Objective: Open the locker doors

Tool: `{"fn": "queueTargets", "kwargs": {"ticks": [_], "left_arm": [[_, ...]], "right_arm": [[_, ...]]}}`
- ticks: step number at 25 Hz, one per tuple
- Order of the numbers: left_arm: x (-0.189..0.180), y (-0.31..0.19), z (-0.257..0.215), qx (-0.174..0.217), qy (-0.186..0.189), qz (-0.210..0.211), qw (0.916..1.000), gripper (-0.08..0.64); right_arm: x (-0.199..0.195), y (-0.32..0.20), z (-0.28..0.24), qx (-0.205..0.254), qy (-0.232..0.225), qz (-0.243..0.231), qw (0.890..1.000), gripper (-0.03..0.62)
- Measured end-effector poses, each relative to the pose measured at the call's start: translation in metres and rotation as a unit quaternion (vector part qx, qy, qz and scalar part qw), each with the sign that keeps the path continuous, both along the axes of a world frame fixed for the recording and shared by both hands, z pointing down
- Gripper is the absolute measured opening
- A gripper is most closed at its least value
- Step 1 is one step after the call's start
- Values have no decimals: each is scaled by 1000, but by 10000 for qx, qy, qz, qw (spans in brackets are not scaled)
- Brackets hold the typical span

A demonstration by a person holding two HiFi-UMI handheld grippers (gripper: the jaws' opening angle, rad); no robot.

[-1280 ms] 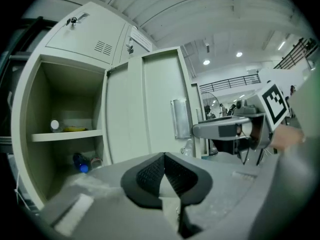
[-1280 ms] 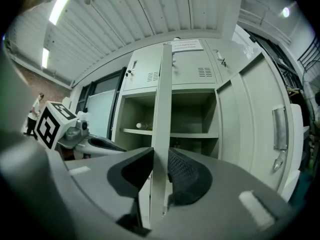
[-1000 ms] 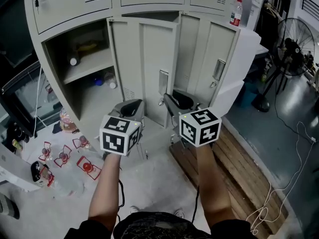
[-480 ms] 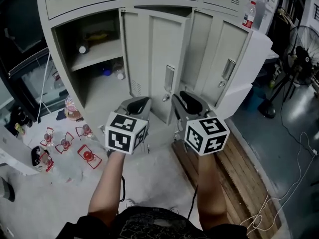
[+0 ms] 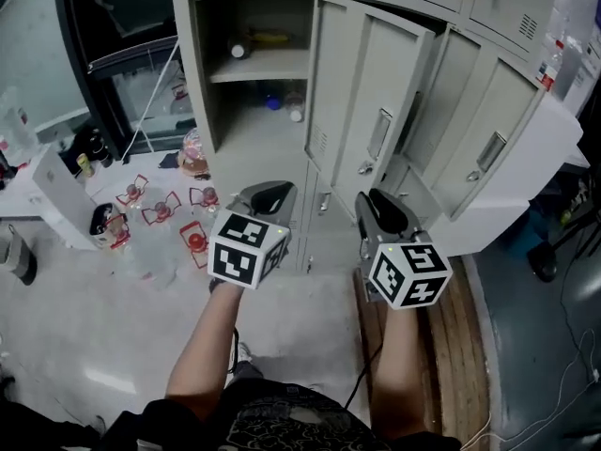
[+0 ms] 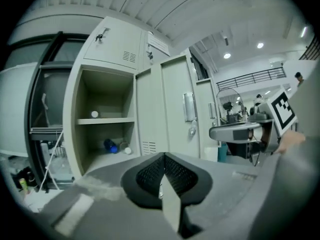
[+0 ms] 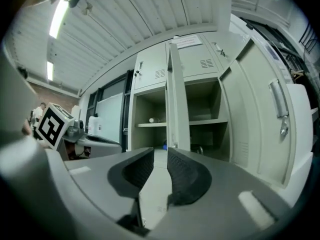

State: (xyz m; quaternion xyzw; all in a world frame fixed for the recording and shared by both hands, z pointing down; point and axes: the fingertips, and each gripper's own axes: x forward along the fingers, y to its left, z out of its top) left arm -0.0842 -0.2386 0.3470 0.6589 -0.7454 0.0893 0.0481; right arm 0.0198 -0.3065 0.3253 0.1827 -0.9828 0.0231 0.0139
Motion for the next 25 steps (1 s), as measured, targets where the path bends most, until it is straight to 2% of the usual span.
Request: {"fn": "queueTargets", "kwargs": {"ticks": [5,11,18,25], "left_arm": [[-18,46,5,3,24,-744,9972,0],[-32,105,9,-54,26,-1496,9887,0],[-53,169,5,-87,-21,-1957,9806,0],[-77,226,0,-28,-8,-2061,9785,0]], "right_arm": [[-20,25,9,-43,53,-605,9981,66],[-45,65,14,-31,131,-1310,9913,48],[-74,115,9,-33,107,-1728,9849,23],[-102,166,5,56,146,-1773,9840,0]]}}
